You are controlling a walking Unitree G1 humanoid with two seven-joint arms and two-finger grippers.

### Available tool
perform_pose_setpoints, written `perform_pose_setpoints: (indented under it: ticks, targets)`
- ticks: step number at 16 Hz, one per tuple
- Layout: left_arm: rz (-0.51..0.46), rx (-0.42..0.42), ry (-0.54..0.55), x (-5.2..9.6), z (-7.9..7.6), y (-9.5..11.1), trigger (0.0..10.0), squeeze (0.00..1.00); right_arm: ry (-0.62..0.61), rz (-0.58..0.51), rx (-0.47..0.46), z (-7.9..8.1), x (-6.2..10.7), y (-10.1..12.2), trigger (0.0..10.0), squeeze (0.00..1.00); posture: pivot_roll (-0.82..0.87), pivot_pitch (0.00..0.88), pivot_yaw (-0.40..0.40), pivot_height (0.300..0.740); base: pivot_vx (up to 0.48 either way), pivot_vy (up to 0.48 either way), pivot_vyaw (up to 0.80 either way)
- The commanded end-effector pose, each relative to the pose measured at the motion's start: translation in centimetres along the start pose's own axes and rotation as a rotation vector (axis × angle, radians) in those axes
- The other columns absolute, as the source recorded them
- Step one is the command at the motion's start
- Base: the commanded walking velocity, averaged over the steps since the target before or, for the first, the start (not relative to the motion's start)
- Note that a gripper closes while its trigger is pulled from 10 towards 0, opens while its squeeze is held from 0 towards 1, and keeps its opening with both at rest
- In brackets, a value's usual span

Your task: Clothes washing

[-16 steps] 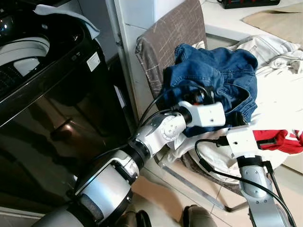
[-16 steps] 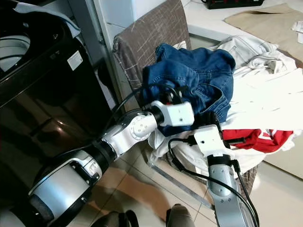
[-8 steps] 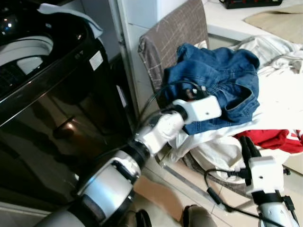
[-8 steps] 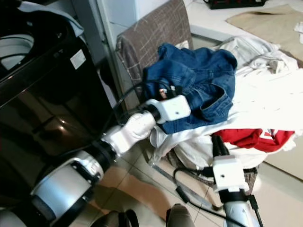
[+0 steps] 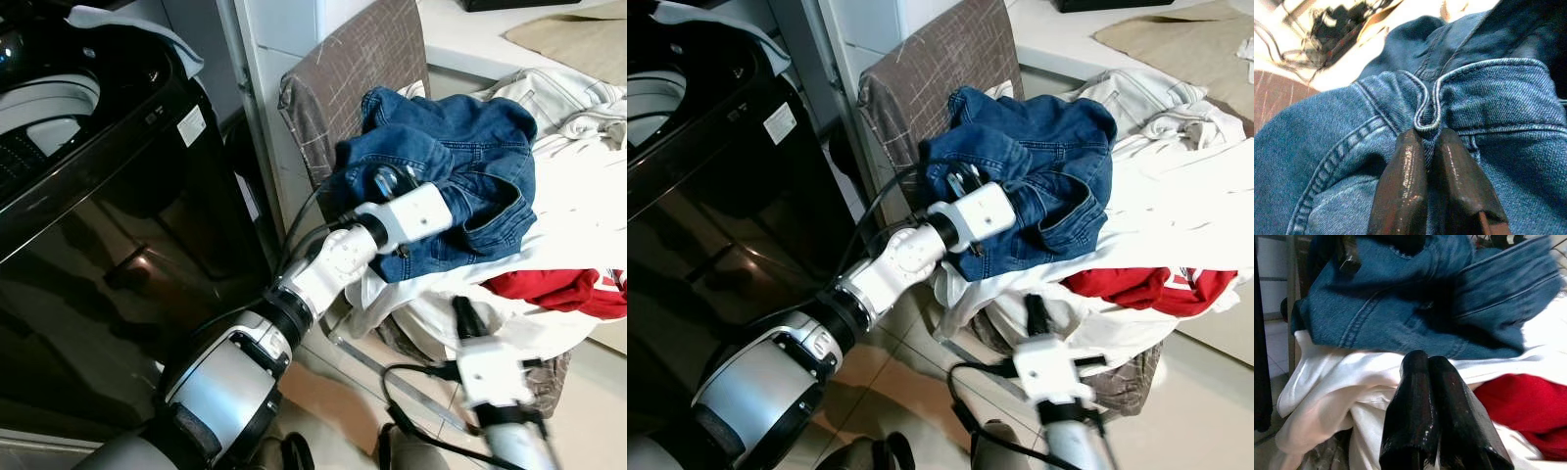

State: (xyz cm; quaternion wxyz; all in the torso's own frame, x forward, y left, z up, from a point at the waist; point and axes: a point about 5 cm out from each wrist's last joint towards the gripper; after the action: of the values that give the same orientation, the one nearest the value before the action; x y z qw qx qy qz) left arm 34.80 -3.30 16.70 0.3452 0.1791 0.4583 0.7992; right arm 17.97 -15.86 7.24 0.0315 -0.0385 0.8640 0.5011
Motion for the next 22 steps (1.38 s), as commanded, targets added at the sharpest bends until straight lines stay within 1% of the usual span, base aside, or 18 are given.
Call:
perform_pose_setpoints:
  ticks: [1,2,3,4,5,6,7,8,9,10,11,12,14,16,18,20,21,22]
  targets:
    - [0.005,0.154,-0.001,-0.5,-0.3,0.5,0.0,0.00,0.014,0.034,0.013,1.2,0.0,-1.4,10.0,0.00,-0.31,0.132,0.116,0.723,0.000,0.000,0.00]
    - [0.010,0.250,0.012,-0.5,0.1,0.5,0.0,0.00,0.016,0.041,0.018,1.8,-0.4,-1.9,10.0,0.00,-0.30,0.131,0.109,0.723,0.000,0.000,0.00]
    - [0.007,0.298,0.015,-0.5,0.2,0.5,0.0,0.00,0.017,0.042,0.019,2.0,-0.6,-1.9,10.0,0.00,-0.30,0.131,0.109,0.723,0.000,0.000,0.00]
    - [0.013,0.407,0.035,-0.5,0.6,0.5,0.0,0.00,0.019,0.042,0.022,2.3,-1.0,-2.2,10.0,0.00,-0.29,0.131,0.106,0.723,0.000,0.000,0.00]
    - [0.004,0.541,0.059,-0.6,1.3,0.7,0.0,0.00,0.019,0.059,0.030,2.1,-1.4,-3.4,10.0,0.00,-0.29,0.129,0.104,0.723,0.000,0.000,0.00]
    - [-0.006,0.591,0.070,-0.6,1.6,0.8,0.0,0.00,0.018,0.064,0.031,2.0,-1.6,-3.8,10.0,0.00,-0.28,0.127,0.099,0.723,0.000,0.000,0.00]
    - [-0.041,0.648,0.092,-0.6,2.4,1.3,0.0,0.00,0.017,0.067,0.034,2.0,-2.1,-4.1,10.0,0.00,-0.28,0.127,0.099,0.723,0.000,0.000,0.00]
    - [-0.082,0.679,0.102,-0.5,3.4,2.0,0.0,0.00,0.023,0.057,0.036,2.3,-2.6,-4.3,10.0,0.00,-0.27,0.125,0.095,0.723,0.000,0.000,0.00]
    - [-0.095,0.682,0.106,-0.4,3.7,2.2,0.0,0.00,0.026,0.053,0.037,2.4,-2.8,-4.3,10.0,0.00,-0.27,0.125,0.095,0.723,0.000,0.000,0.00]
    - [-0.129,0.685,0.112,-0.2,4.6,2.9,0.0,0.00,0.009,0.043,0.025,1.2,-3.0,-4.1,10.0,0.00,-0.27,0.125,0.095,0.723,0.000,0.000,0.00]
    - [-0.216,0.676,0.135,0.5,6.8,4.8,0.0,0.00,-0.063,0.033,-0.029,-2.6,-3.2,-3.0,10.0,0.00,-0.26,0.122,0.092,0.723,0.000,0.000,0.00]
    - [-0.279,0.662,0.147,1.3,8.5,6.3,0.0,0.00,-0.104,0.029,-0.070,-4.3,-3.3,-2.2,10.0,0.00,-0.26,0.122,0.092,0.723,0.000,0.000,0.00]
    - [-0.373,0.623,0.188,3.1,11.8,8.6,0.0,0.00,-0.126,0.028,-0.080,-4.7,-4.4,-1.6,10.0,0.00,-0.25,0.117,0.092,0.723,0.000,0.000,0.00]
    - [-0.434,0.566,0.236,5.1,14.8,10.3,0.0,0.00,-0.139,0.043,-0.103,-4.7,-5.3,-1.2,10.0,0.00,-0.23,0.107,0.086,0.723,0.000,0.000,0.79]
    - [-0.480,0.559,0.282,6.6,16.6,11.4,0.0,0.00,-0.119,0.044,-0.101,-4.6,-5.5,-0.8,10.0,0.00,-0.22,0.103,0.080,0.723,0.000,0.000,0.79]
    - [-0.560,0.559,0.350,8.9,19.0,13.1,0.0,0.00,-0.100,0.052,-0.109,-4.7,-5.7,-0.5,10.0,0.00,-0.22,0.098,0.072,0.723,0.000,0.000,0.78]
    - [-0.600,0.535,0.414,10.7,20.8,14.0,0.0,0.00,-0.090,0.056,-0.110,-4.6,-5.9,-0.5,10.0,0.00,-0.21,0.096,0.069,0.723,0.000,0.000,0.77]
    - [-0.597,0.508,0.455,11.5,21.7,14.0,0.0,0.00,-0.084,0.060,-0.110,-4.6,-6.1,-0.5,10.0,0.00,-0.20,0.093,0.063,0.723,0.000,0.000,0.76]
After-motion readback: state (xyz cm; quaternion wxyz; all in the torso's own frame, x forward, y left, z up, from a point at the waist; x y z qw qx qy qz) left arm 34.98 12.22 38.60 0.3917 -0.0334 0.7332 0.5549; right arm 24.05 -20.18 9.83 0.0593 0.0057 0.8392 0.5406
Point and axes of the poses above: a point about 5 cm out from each wrist's last joint towards the gripper, its own x axis pointing back from the gripper into the wrist, its own y axis along the axis of the wrist's last joint, z = x × y, and after that the axes turned 6 degrees about x, right-handed
